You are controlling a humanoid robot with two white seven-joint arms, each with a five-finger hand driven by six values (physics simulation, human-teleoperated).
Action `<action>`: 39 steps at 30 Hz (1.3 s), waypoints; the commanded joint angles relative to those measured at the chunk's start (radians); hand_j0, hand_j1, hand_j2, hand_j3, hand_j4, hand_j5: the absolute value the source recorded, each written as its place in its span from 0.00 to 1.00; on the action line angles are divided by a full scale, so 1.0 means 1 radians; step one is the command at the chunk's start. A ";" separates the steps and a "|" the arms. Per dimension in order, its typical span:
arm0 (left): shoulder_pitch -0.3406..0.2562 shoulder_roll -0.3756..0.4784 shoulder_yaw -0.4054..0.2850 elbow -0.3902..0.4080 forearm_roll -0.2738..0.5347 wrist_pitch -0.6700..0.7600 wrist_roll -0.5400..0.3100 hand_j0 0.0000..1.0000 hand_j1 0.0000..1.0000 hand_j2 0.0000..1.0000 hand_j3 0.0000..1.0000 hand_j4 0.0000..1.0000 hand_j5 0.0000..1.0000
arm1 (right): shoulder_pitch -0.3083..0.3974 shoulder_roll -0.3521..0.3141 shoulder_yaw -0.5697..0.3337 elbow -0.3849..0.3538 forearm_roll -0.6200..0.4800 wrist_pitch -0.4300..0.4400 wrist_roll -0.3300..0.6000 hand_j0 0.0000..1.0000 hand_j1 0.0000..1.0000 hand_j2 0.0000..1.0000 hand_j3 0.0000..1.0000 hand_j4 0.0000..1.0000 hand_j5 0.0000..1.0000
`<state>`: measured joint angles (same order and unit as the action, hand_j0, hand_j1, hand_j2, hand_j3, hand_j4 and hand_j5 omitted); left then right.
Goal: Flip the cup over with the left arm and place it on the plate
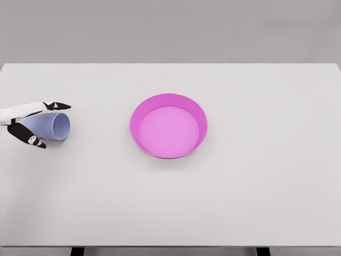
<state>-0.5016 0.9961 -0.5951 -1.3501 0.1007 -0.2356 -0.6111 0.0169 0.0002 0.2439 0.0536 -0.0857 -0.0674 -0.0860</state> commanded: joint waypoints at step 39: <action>-0.003 -0.002 0.009 -0.139 0.270 0.056 0.000 0.58 0.58 0.58 0.58 0.58 0.58 | -0.002 0.000 0.000 0.000 0.000 0.000 0.000 1.00 1.00 1.00 1.00 1.00 1.00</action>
<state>-0.5062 0.9939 -0.5875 -1.4631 0.3249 -0.1782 -0.6112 0.0153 0.0002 0.2439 0.0535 -0.0857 -0.0674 -0.0860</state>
